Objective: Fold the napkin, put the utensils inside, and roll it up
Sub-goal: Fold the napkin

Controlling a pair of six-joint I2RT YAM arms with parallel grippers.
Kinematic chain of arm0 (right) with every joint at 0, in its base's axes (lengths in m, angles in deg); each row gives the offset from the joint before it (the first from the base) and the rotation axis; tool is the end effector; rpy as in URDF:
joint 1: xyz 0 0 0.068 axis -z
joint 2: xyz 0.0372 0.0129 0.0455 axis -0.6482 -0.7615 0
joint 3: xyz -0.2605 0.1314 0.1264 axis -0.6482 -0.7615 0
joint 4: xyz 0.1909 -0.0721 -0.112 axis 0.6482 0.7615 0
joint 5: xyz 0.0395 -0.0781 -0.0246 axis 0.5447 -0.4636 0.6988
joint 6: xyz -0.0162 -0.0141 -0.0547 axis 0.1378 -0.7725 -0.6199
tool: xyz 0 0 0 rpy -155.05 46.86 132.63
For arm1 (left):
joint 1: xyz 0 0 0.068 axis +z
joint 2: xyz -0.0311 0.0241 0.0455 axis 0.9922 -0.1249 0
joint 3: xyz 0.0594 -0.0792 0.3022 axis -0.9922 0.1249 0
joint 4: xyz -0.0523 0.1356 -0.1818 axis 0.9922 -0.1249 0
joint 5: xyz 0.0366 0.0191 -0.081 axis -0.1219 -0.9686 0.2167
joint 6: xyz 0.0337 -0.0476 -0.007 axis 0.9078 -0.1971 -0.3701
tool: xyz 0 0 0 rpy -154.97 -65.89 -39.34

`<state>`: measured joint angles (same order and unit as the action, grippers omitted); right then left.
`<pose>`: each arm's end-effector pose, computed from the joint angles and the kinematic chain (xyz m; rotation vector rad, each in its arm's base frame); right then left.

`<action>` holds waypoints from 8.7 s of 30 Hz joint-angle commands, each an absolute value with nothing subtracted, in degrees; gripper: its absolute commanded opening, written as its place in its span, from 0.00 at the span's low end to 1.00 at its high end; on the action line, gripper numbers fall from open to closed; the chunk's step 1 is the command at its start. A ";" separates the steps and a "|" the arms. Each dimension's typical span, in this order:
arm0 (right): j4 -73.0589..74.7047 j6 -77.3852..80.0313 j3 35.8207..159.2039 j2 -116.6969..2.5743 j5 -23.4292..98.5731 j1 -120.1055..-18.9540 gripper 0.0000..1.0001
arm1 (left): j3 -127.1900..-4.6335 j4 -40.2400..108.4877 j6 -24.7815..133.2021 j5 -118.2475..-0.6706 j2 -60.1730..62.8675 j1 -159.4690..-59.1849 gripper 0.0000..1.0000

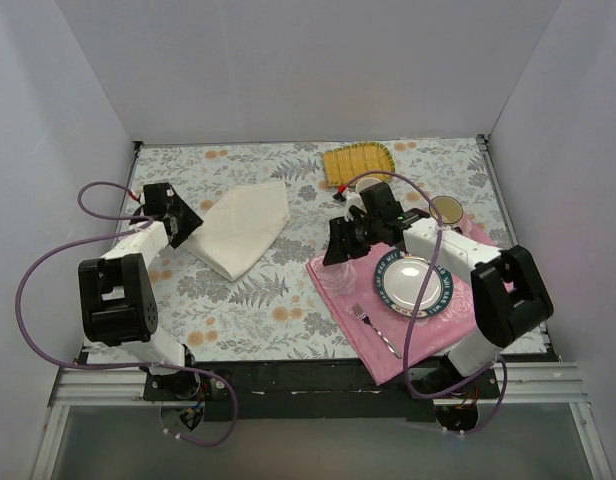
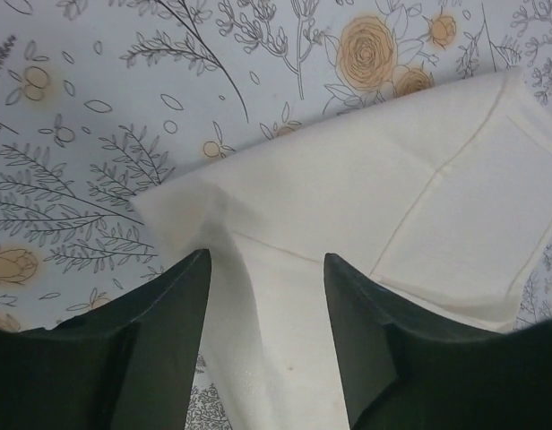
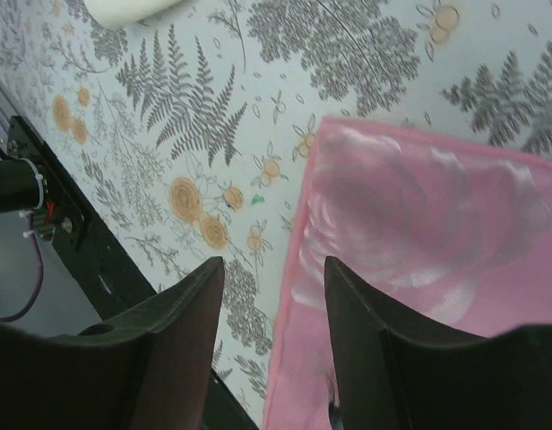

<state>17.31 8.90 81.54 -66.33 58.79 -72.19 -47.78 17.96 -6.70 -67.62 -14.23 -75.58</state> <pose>0.2539 0.1816 0.2839 -0.6202 2.4199 0.9648 0.3034 0.0385 0.2526 -1.6190 1.9398 -0.4841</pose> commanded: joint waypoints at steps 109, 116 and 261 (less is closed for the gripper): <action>-4.69 27.64 114.43 -109.05 52.78 -75.82 0.40 | -39.01 31.67 -8.92 -75.08 -4.55 -83.18 0.00; -5.13 28.17 114.95 -109.31 53.84 -75.73 0.40 | -41.19 20.97 -11.11 -83.70 -9.29 -80.37 0.09; 30.90 -3.03 121.46 -86.19 33.71 -90.15 0.73 | -26.97 19.63 -25.61 -55.33 9.87 -75.10 0.73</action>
